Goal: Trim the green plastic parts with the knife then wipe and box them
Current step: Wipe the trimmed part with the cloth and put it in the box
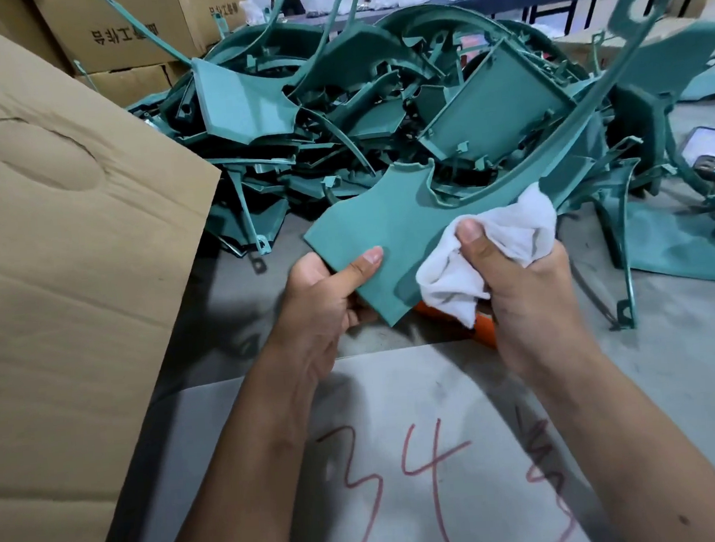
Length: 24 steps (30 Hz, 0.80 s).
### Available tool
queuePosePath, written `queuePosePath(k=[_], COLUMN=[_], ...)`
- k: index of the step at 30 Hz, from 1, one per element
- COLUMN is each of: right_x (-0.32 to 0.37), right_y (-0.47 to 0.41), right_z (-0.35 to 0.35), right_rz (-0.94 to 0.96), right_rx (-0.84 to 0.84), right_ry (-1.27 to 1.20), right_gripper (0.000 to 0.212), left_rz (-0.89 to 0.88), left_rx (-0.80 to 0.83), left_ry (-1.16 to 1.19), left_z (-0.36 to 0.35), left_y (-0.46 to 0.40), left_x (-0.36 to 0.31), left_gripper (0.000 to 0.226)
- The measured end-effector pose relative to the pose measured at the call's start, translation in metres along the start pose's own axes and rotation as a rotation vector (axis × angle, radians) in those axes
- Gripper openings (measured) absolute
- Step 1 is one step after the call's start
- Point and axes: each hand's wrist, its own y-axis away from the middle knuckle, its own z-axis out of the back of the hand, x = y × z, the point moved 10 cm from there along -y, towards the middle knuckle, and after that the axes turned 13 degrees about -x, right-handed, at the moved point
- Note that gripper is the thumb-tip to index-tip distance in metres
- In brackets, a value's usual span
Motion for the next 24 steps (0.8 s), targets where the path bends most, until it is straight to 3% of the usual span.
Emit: queuePosePath(k=[8, 11, 13, 16, 17, 20, 24], right_x=[0.01, 0.016, 0.022, 0.028, 0.03, 0.029, 0.015], right_y=[-0.004, -0.002, -0.008, -0.022, -0.025, -0.026, -0.008], right_z=[0.011, 0.014, 0.033, 0.088, 0.096, 0.084, 0.03], right_rz=[0.1, 0.161, 0.175, 0.145, 0.145, 0.17, 0.151], right_rx=[-0.035, -0.091, -0.245, -0.618, -0.661, -0.572, -0.25], right_ry=[0.038, 0.091, 0.063, -0.107, -0.112, -0.035, 0.09], right_gripper=[0.045, 0.026, 0.022, 0.026, 0.024, 0.016, 0.024], left_rz=[-0.079, -0.138, -0.162, -0.198, -0.206, -0.204, -0.158], left_rx=[0.069, 0.055, 0.026, -0.013, -0.016, -0.042, 0.011], left_ry=[-0.073, -0.126, -0.138, -0.142, -0.145, -0.109, 0.024], left_z=[0.011, 0.013, 0.022, 0.046, 0.052, 0.054, 0.023], left_y=[-0.004, -0.002, -0.005, -0.008, -0.009, -0.011, -0.005], left_x=[-0.016, -0.022, -0.024, -0.035, -0.037, -0.035, -0.02], left_gripper=[0.04, 0.044, 0.043, 0.044, 0.045, 0.046, 0.04])
